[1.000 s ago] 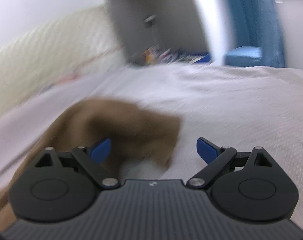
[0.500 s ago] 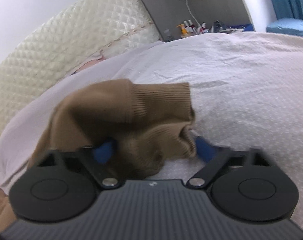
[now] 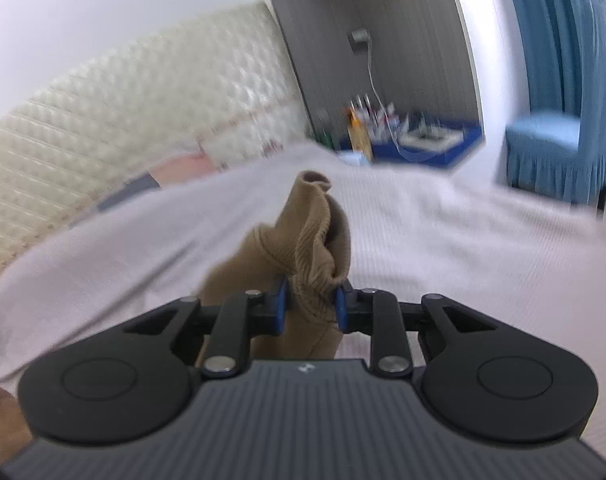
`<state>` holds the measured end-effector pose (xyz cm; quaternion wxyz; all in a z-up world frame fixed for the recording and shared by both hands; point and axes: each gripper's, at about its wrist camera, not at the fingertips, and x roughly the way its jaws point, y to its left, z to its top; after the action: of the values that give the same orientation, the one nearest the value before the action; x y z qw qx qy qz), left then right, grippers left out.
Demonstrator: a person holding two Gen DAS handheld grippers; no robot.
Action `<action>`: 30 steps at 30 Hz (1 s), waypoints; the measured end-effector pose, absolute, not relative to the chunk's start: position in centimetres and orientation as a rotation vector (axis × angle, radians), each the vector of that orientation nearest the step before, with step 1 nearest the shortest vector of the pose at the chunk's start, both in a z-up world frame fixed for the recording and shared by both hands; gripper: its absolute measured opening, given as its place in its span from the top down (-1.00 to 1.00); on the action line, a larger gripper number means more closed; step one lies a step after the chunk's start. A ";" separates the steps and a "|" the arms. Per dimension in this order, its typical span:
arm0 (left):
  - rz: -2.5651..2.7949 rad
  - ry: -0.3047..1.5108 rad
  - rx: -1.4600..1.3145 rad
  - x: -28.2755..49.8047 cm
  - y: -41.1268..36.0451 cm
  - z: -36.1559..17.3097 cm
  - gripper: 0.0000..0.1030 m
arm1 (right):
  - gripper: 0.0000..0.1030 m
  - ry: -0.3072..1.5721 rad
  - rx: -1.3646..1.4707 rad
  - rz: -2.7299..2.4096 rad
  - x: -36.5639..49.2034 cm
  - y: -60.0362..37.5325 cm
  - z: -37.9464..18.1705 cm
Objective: Fold large clothes
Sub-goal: 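Lift the sleeve and lay it across the hoodie, opening the right tool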
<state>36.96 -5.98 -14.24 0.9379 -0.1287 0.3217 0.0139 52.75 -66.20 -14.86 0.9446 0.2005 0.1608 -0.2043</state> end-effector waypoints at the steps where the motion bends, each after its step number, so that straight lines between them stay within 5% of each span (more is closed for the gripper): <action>1: 0.032 0.630 -0.221 36.3 -6.2 -13.5 -0.40 | 0.49 0.316 0.386 -0.416 52.0 -65.6 -13.2; 15: -0.038 0.623 -0.258 30.7 -2.7 -11.7 -0.40 | 0.50 0.160 0.127 -0.320 43.3 -49.8 6.5; 30: -0.043 0.589 -0.282 32.5 3.4 -10.7 -0.41 | 0.50 0.033 -0.071 -0.043 37.8 -26.0 10.1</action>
<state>32.49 3.40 -10.73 0.9469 -0.1385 0.2895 -0.0210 37.75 -25.97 10.07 0.9990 -0.0356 0.0164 -0.0215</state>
